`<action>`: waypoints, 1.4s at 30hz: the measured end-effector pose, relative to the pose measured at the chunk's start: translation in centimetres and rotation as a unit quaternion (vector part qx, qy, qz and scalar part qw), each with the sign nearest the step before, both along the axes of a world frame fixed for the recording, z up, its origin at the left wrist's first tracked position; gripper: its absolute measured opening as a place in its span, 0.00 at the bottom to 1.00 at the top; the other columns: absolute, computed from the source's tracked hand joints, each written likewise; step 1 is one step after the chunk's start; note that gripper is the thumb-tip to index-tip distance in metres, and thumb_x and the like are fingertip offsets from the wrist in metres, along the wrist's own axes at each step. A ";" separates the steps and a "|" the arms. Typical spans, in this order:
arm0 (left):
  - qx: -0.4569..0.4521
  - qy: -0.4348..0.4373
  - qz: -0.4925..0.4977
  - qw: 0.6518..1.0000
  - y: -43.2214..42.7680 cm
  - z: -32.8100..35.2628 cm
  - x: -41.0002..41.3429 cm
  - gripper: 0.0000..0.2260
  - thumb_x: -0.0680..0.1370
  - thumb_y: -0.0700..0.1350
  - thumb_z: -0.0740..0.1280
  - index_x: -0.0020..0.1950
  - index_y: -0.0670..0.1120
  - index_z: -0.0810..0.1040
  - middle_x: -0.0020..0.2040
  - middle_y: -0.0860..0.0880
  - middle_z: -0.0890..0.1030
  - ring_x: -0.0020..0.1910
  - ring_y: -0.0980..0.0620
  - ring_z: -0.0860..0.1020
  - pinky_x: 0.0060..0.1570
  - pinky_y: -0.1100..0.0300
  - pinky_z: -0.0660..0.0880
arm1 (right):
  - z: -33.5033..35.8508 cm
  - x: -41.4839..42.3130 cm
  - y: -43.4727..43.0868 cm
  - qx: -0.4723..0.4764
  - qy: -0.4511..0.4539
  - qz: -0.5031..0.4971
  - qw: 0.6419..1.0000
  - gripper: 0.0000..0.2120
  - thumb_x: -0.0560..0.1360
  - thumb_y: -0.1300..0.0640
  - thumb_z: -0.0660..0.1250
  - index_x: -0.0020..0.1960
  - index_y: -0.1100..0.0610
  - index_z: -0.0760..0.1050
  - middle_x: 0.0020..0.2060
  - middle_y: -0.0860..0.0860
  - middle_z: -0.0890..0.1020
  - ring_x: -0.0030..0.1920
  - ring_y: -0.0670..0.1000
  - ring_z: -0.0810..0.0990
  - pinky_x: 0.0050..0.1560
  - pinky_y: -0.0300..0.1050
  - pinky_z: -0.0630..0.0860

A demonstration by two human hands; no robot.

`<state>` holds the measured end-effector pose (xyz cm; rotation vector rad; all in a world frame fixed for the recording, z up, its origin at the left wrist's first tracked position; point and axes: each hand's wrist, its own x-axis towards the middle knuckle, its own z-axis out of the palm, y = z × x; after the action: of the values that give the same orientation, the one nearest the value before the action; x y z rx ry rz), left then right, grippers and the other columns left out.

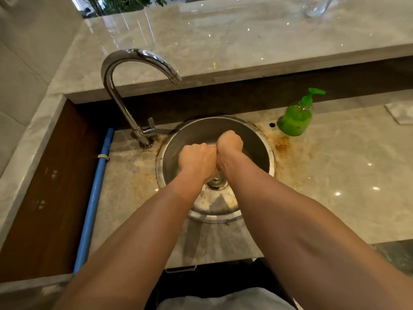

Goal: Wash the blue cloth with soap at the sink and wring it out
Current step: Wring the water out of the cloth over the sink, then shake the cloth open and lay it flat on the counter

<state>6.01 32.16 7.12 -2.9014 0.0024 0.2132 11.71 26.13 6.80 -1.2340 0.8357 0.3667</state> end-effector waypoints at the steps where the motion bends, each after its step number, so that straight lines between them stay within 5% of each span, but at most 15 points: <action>1: 0.005 -0.004 0.001 1.000 -0.3 0.3 0.0 0.09 0.77 0.52 0.62 0.39 0.52 0.74 0.28 0.52 0.71 0.26 0.52 0.70 0.31 0.57 0.69 | -0.2 0.2 -0.2 -0.033 -0.020 0.002 0.999 0.11 0.83 0.64 0.56 0.55 0.61 0.77 0.44 0.54 0.78 0.44 0.52 0.79 0.41 0.43 0.76; 4: 0.025 -0.007 0.024 0.999 -1.7 1.1 0.3 0.12 0.79 0.53 0.61 0.37 0.51 0.70 0.30 0.51 0.74 0.29 0.51 0.75 0.37 0.55 0.77 | 1.2 -0.5 -1.4 0.033 -0.014 0.040 0.999 0.09 0.83 0.59 0.56 0.55 0.61 0.73 0.42 0.53 0.78 0.41 0.51 0.78 0.40 0.44 0.76; 6: -0.001 0.000 0.097 0.995 -2.8 1.3 0.5 0.09 0.76 0.54 0.65 0.44 0.49 0.73 0.34 0.49 0.76 0.32 0.50 0.76 0.41 0.54 0.78 | 1.3 -0.5 -3.5 0.065 0.012 0.127 0.990 0.11 0.81 0.51 0.61 0.57 0.57 0.73 0.44 0.54 0.80 0.44 0.52 0.79 0.51 0.49 0.79; 9: -0.168 -0.015 0.226 0.959 -3.5 1.1 1.0 0.15 0.71 0.57 0.70 0.49 0.50 0.71 0.42 0.48 0.78 0.40 0.48 0.78 0.45 0.52 0.78 | 1.4 0.2 -7.2 0.139 0.012 0.254 0.957 0.18 0.75 0.47 0.71 0.59 0.55 0.75 0.54 0.58 0.81 0.54 0.58 0.82 0.60 0.57 0.80; 13: -0.449 -0.055 0.254 0.855 -4.5 1.9 0.7 0.15 0.68 0.50 0.74 0.51 0.52 0.75 0.46 0.49 0.80 0.46 0.48 0.79 0.52 0.47 0.78 | 2.5 1.1 -12.5 0.222 -0.003 0.294 0.929 0.19 0.74 0.53 0.75 0.62 0.56 0.75 0.60 0.60 0.81 0.56 0.62 0.85 0.56 0.56 0.82; 15: -0.563 -0.044 0.253 0.785 -5.8 3.3 0.0 0.17 0.67 0.50 0.77 0.53 0.53 0.76 0.47 0.50 0.82 0.45 0.51 0.80 0.48 0.54 0.79 | 3.3 1.6 -14.6 0.233 -0.035 0.305 0.923 0.20 0.76 0.58 0.73 0.66 0.58 0.75 0.59 0.61 0.82 0.56 0.61 0.85 0.60 0.56 0.81; 17: -0.638 -0.018 0.272 0.720 -6.8 4.6 -0.7 0.19 0.68 0.47 0.78 0.55 0.54 0.76 0.48 0.49 0.83 0.42 0.53 0.80 0.39 0.60 0.76 | 4.5 1.9 -16.5 0.252 -0.064 0.303 0.917 0.16 0.77 0.64 0.69 0.65 0.60 0.77 0.58 0.61 0.81 0.58 0.59 0.84 0.63 0.54 0.80; 20: -0.738 0.035 0.289 0.608 -7.8 5.9 -1.2 0.25 0.68 0.49 0.78 0.64 0.53 0.76 0.54 0.47 0.84 0.49 0.49 0.82 0.45 0.54 0.78 | 6.5 1.8 -18.7 0.236 -0.111 0.322 0.910 0.15 0.78 0.70 0.64 0.62 0.59 0.78 0.56 0.59 0.81 0.55 0.55 0.83 0.56 0.47 0.82; 22: -0.770 0.048 0.281 0.570 -8.6 6.5 -1.5 0.20 0.72 0.50 0.74 0.63 0.53 0.78 0.54 0.49 0.85 0.51 0.50 0.83 0.47 0.53 0.79 | 7.3 1.6 -20.0 0.216 -0.134 0.342 0.904 0.18 0.78 0.72 0.63 0.64 0.59 0.77 0.56 0.59 0.82 0.52 0.54 0.85 0.47 0.45 0.84; 28: -0.762 -0.007 0.303 0.573 -10.5 6.6 -1.6 0.10 0.79 0.46 0.67 0.60 0.51 0.81 0.50 0.49 0.86 0.46 0.52 0.85 0.40 0.55 0.80 | 8.8 0.9 -23.2 0.106 -0.200 0.430 0.874 0.24 0.70 0.79 0.67 0.62 0.60 0.77 0.59 0.60 0.80 0.55 0.58 0.85 0.51 0.51 0.85; 32: -0.754 -0.114 0.291 0.577 -11.6 7.1 -0.6 0.11 0.79 0.46 0.67 0.60 0.49 0.81 0.52 0.48 0.85 0.50 0.50 0.83 0.43 0.56 0.81 | 9.1 0.2 -24.8 -0.093 -0.263 0.509 0.814 0.28 0.67 0.75 0.73 0.62 0.54 0.77 0.55 0.54 0.82 0.53 0.54 0.84 0.48 0.47 0.84; 35: -0.719 -0.191 0.234 0.626 -12.2 8.5 0.3 0.07 0.78 0.45 0.69 0.54 0.51 0.84 0.50 0.49 0.85 0.52 0.48 0.83 0.51 0.53 0.81 | 10.0 -0.3 -25.7 -0.180 -0.274 0.536 0.778 0.32 0.67 0.75 0.74 0.66 0.53 0.75 0.48 0.50 0.81 0.43 0.47 0.81 0.35 0.38 0.77; 38: -0.670 -0.201 0.136 0.702 -13.5 9.8 0.3 0.06 0.79 0.45 0.68 0.51 0.54 0.83 0.47 0.51 0.85 0.49 0.53 0.83 0.45 0.60 0.80 | 11.0 -1.2 -26.3 -0.236 -0.254 0.568 0.746 0.29 0.68 0.70 0.76 0.65 0.53 0.75 0.45 0.47 0.79 0.42 0.46 0.78 0.35 0.37 0.72; 40: -0.607 -0.174 0.046 0.774 -14.5 10.2 0.0 0.06 0.79 0.46 0.67 0.53 0.54 0.83 0.48 0.53 0.84 0.47 0.56 0.82 0.40 0.63 0.80 | 10.9 -2.0 -26.6 -0.220 -0.248 0.560 0.759 0.20 0.71 0.62 0.77 0.62 0.57 0.78 0.49 0.50 0.82 0.48 0.49 0.80 0.40 0.38 0.73; 42: -0.585 -0.171 -0.003 0.793 -15.1 10.3 -0.1 0.07 0.80 0.47 0.66 0.54 0.54 0.82 0.48 0.55 0.83 0.48 0.57 0.81 0.39 0.62 0.81 | 10.0 -2.6 -27.0 -0.205 -0.265 0.524 0.783 0.14 0.74 0.59 0.75 0.59 0.59 0.80 0.49 0.50 0.84 0.48 0.49 0.82 0.41 0.36 0.76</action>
<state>5.95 17.05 17.45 -4.1223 0.1278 -0.5356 9.09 -0.89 16.75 -2.0327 -0.3761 0.6929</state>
